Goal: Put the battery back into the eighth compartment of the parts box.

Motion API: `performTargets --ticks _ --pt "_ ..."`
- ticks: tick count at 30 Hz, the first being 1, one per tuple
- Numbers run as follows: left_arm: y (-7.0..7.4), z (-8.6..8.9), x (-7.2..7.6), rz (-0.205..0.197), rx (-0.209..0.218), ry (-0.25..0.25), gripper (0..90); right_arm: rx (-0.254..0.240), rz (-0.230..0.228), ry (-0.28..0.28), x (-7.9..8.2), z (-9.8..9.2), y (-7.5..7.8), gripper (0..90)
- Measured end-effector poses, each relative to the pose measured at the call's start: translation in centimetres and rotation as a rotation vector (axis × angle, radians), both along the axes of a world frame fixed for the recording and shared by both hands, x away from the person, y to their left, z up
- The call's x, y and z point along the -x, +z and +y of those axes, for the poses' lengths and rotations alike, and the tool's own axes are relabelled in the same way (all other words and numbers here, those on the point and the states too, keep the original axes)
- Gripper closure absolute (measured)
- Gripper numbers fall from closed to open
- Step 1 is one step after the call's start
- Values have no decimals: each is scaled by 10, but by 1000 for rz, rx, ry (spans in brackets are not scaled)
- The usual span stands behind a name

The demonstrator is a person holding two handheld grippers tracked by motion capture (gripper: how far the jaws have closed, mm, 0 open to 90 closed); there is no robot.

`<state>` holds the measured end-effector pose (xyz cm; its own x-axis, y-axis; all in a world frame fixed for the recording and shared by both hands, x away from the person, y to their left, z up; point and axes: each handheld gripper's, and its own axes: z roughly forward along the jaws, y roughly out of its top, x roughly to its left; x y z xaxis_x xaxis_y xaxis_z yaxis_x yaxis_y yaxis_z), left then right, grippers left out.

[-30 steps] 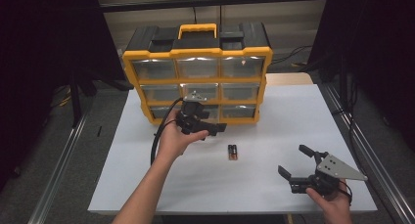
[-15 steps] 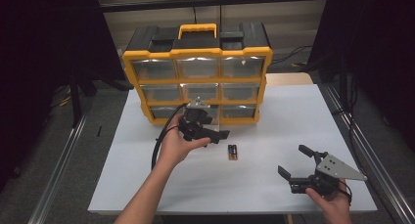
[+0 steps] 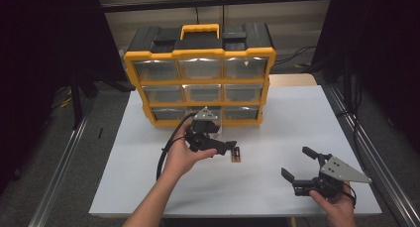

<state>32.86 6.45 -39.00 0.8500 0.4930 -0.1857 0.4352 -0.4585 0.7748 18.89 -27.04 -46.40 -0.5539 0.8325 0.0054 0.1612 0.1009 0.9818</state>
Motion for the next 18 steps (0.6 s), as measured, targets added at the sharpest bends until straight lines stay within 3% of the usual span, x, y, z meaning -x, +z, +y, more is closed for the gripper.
performTargets --ticks 16,18 --pt "-21 -2 5 -6 -8 22 279 -2 2 0 1 0 0 11" --pt "-22 -3 6 -2 -30 30 311 -3 -1 1 0 0 0 11"
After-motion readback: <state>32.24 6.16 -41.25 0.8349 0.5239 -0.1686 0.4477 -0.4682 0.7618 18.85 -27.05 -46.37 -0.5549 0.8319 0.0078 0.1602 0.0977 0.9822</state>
